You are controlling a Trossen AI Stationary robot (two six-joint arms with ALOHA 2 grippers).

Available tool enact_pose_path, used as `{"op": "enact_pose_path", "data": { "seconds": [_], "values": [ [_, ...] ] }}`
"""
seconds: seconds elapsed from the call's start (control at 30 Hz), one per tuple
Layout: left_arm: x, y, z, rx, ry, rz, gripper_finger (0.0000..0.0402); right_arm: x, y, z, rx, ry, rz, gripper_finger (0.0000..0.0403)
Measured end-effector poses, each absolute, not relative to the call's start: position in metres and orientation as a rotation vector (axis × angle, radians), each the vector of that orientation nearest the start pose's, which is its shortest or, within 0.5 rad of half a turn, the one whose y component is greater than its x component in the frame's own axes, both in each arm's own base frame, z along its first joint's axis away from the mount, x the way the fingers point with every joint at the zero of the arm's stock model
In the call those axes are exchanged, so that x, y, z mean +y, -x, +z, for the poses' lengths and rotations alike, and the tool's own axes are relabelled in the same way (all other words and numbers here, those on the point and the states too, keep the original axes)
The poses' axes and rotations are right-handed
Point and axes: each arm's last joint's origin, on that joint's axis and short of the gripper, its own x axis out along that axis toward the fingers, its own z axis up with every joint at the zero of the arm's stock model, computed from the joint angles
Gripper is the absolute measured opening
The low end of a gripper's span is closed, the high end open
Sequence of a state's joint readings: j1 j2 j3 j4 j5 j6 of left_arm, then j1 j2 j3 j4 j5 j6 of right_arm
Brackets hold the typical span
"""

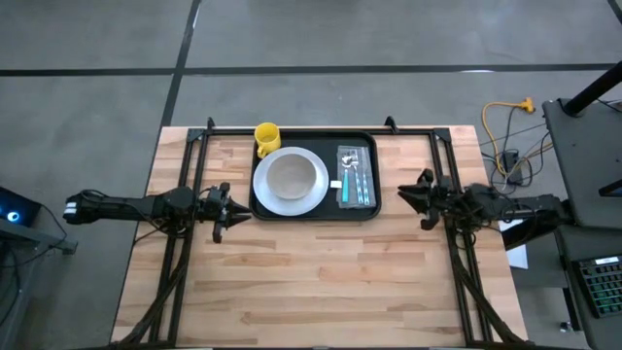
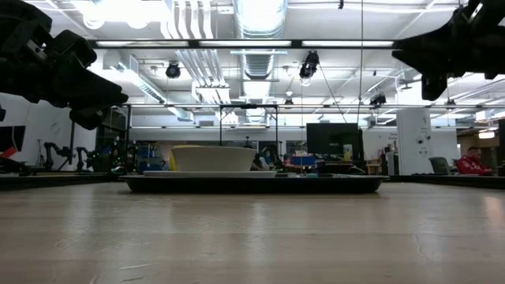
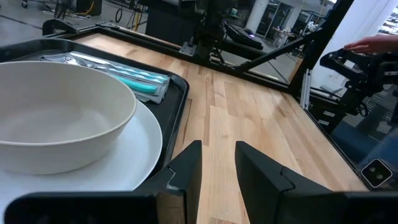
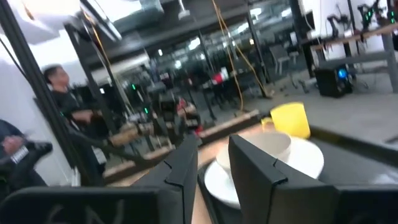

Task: Set up tray
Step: Return to Home Position

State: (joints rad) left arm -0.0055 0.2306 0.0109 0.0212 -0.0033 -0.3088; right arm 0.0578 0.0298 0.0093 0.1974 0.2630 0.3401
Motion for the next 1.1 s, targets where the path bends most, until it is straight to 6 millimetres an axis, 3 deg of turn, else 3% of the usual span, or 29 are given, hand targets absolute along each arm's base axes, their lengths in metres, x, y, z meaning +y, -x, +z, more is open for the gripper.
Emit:
{"op": "enact_pose_path", "data": {
  "seconds": [0.2,0.5,1.1],
  "values": [
    [0.0,-0.11,0.15,0.198,0.307,0.029,0.0082,-0.002,-0.094,0.188,-0.262,-0.375,-0.162,0.0074],
    [0.0,-0.11,0.149,0.202,0.307,0.029,0.0082,-0.002,-0.096,0.175,-0.127,-0.353,-0.187,0.0071],
    [-0.001,-0.11,0.15,0.202,0.307,0.029,0.0082,-0.002,-0.097,0.174,-0.118,-0.352,-0.188,0.0082]
  ]
}}
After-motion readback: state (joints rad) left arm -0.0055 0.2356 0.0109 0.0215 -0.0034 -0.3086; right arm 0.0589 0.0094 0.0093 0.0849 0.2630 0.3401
